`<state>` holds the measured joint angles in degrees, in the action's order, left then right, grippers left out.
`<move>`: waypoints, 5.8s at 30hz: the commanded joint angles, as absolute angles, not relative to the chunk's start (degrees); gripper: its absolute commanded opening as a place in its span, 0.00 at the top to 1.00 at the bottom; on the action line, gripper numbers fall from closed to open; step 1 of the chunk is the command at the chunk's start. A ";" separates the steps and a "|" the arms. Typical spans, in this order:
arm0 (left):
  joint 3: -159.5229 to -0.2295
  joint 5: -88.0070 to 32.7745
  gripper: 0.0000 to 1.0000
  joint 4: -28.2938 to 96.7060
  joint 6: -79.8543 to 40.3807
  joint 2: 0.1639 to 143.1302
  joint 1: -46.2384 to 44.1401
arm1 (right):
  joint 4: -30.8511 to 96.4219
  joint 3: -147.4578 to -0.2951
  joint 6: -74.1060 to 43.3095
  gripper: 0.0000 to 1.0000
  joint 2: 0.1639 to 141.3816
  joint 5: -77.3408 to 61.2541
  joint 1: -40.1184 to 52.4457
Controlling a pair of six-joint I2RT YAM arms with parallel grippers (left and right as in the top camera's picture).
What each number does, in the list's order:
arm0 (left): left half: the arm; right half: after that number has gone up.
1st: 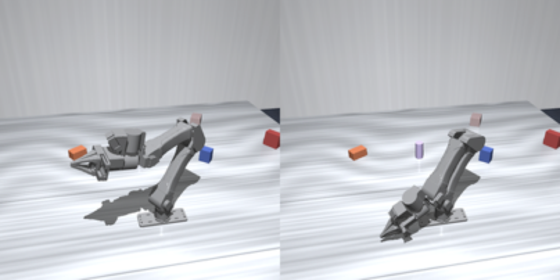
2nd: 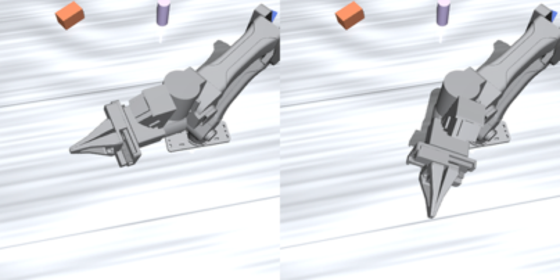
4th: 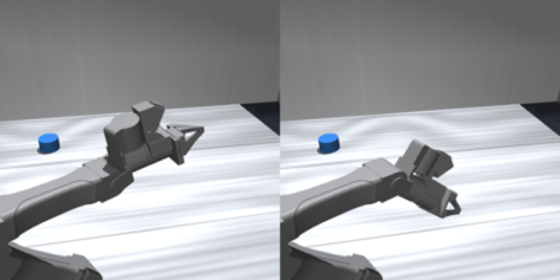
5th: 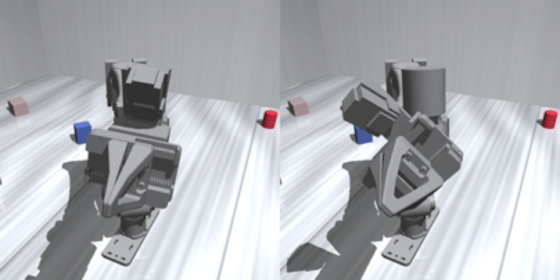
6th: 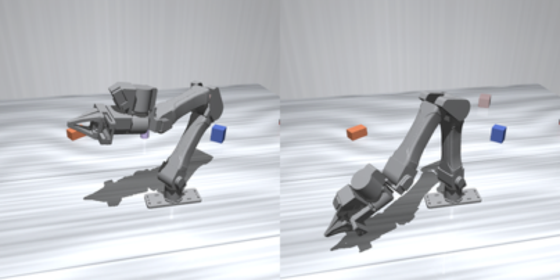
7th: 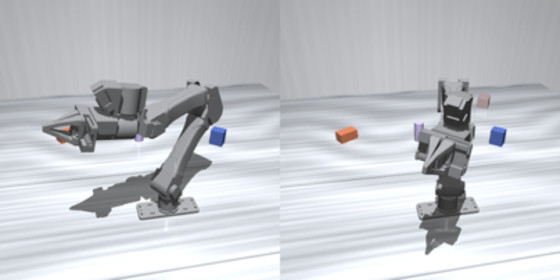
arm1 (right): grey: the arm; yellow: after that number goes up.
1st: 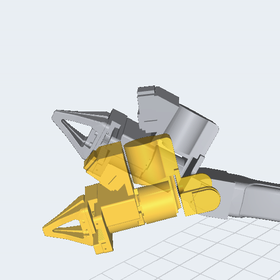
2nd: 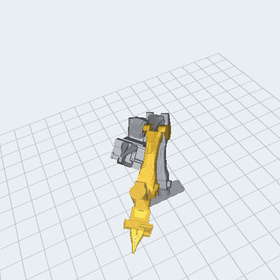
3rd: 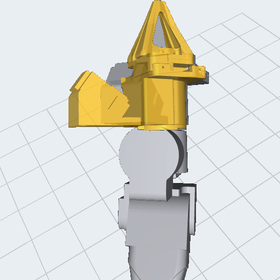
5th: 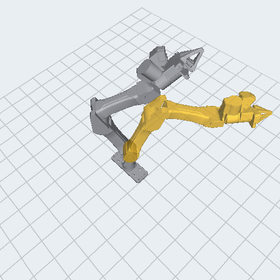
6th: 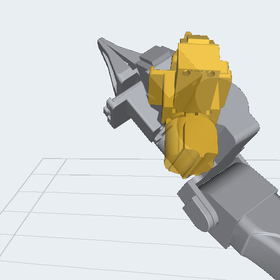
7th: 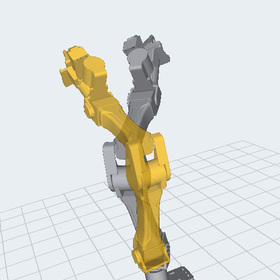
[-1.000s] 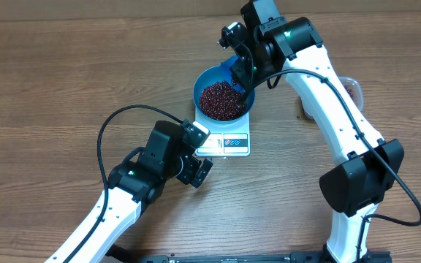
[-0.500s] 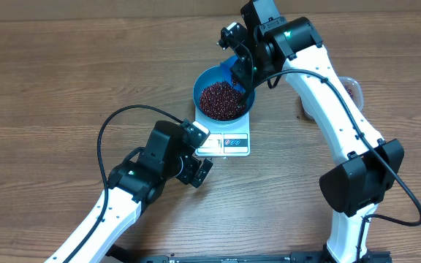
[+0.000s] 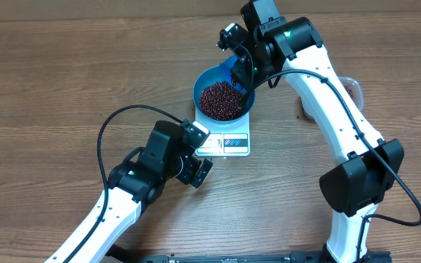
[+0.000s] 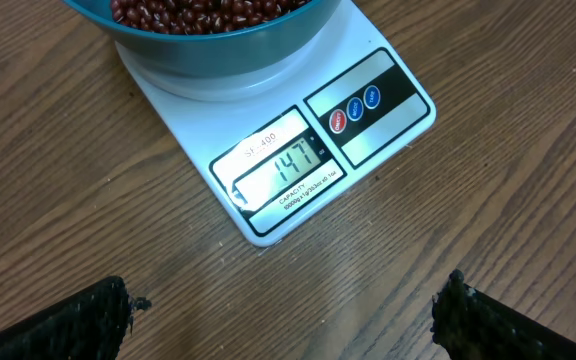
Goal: Scoop item into bowl and weigh 150g on scale
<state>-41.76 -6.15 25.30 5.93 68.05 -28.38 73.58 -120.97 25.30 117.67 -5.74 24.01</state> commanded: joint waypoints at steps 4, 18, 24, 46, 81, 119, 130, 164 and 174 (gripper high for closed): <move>-41.82 -5.78 0.00 25.26 4.71 68.25 -28.14 | 73.08 -122.76 26.52 0.96 114.10 -6.00 24.05; -41.82 -5.78 0.00 25.26 4.69 68.25 -28.14 | 75.37 -122.76 25.30 0.96 113.78 -12.78 23.42; -41.82 -5.78 0.00 25.26 4.71 68.25 -28.14 | 75.29 -122.76 24.95 0.96 113.78 -12.73 23.33; -41.82 -5.78 0.00 25.26 4.71 68.25 -28.14 | 75.13 -122.76 25.41 0.96 113.43 -11.66 23.35; -41.82 -5.78 0.00 25.26 4.71 68.25 -28.14 | 74.35 -122.76 26.11 0.96 111.96 -7.51 23.68; -41.82 -5.78 0.00 25.26 4.69 68.25 -28.14 | 72.77 -122.76 27.99 0.96 111.96 -6.48 23.66; -41.82 -5.78 0.00 25.26 4.71 68.25 -28.14 | 74.11 -122.76 27.07 0.96 111.96 -11.11 23.55; -41.82 -5.78 0.00 25.26 4.71 68.25 -28.14 | 74.26 -122.76 27.09 0.96 111.96 -11.07 23.49; -41.82 -5.78 0.00 25.26 4.71 68.25 -28.14 | 73.91 -122.76 27.11 0.96 111.96 -9.89 23.51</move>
